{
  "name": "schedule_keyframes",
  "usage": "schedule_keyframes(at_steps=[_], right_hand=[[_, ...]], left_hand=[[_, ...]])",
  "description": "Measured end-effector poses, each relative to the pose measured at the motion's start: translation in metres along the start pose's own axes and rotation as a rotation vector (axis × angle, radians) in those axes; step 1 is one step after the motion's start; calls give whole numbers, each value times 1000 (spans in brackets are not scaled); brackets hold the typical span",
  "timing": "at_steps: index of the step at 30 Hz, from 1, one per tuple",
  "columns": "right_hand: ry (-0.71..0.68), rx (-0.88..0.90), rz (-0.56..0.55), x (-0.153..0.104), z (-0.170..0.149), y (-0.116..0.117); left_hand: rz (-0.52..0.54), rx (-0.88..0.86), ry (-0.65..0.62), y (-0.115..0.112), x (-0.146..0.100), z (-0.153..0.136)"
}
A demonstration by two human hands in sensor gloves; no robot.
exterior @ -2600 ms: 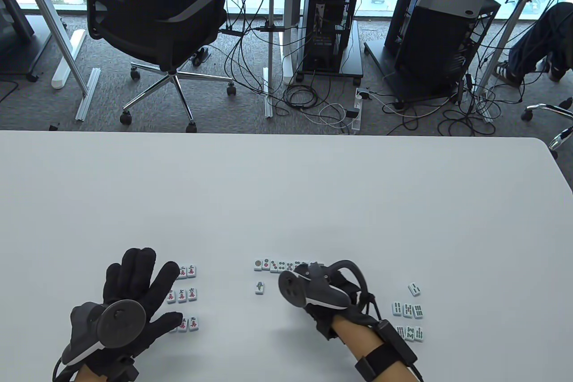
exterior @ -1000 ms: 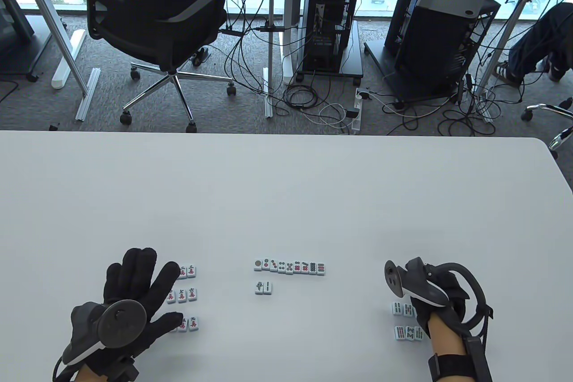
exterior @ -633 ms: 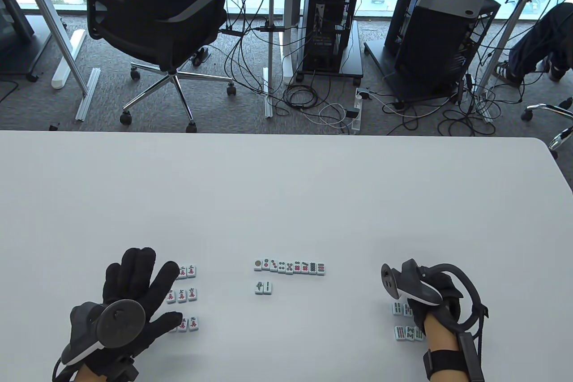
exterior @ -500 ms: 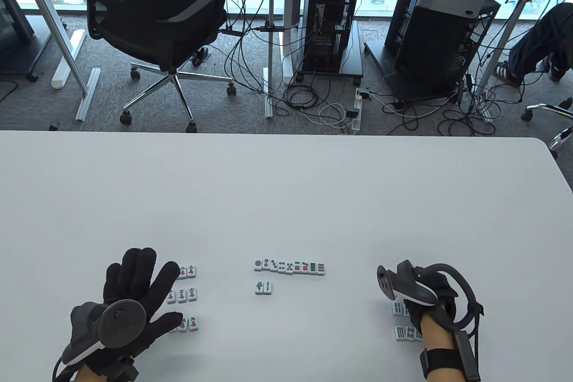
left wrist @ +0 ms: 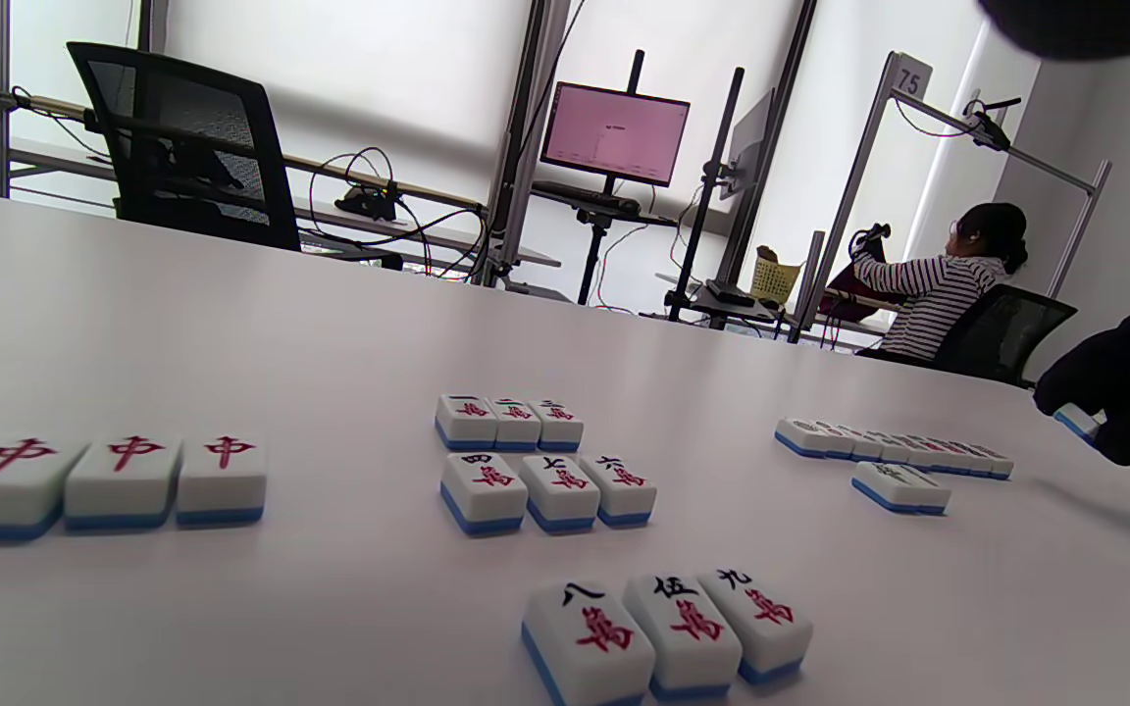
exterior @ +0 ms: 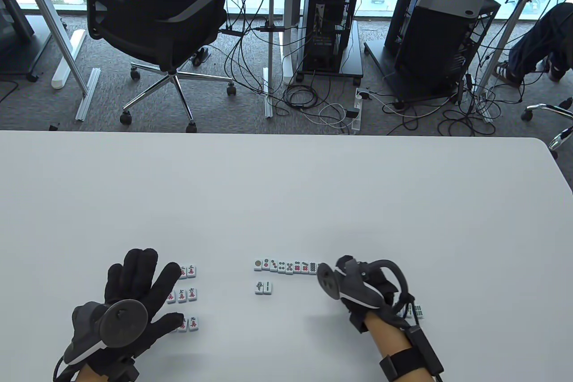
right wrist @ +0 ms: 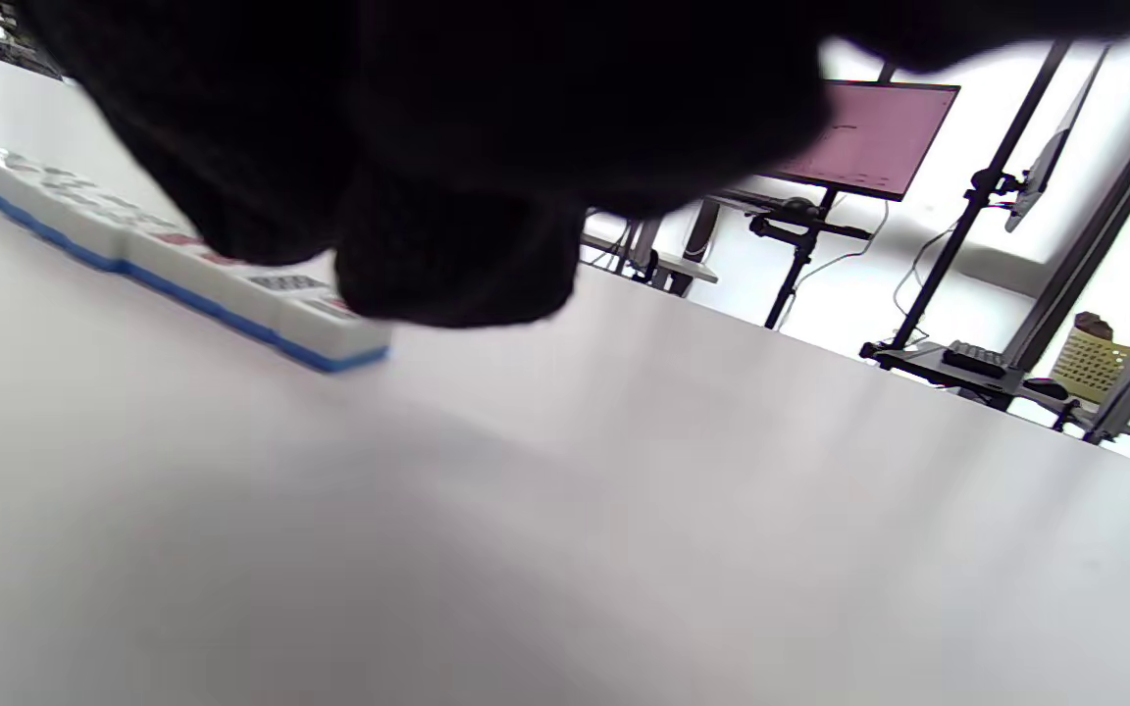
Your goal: Mahjong suit sorting
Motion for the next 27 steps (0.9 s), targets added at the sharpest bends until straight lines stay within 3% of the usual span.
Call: schedule_keyframes(at_steps=[5,10,21,27], right_hand=[[-131,31,3,12,64,-18],[-185,0,41,23,94,-13],[-184,36,41,29,98,-6],[-192,24,-24,18,90,-17]], left_hand=[[6,-1,-10,1,-1,2],[15,-3,-23,3,-1,4],[11,3,-27,0,-2,5],[7,-2,-21,0,-2,4]])
Point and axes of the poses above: the tracker on the back of each hand, its own z axis roughly to the thumb side, its own x axis roughly from the wrist to the fingertips, y = z × x, the point moved 5 cm from there along x, roughly from the wrist to the fingertips, and after that the axes turned 12 degrees about -x, right-handed, at the moved point
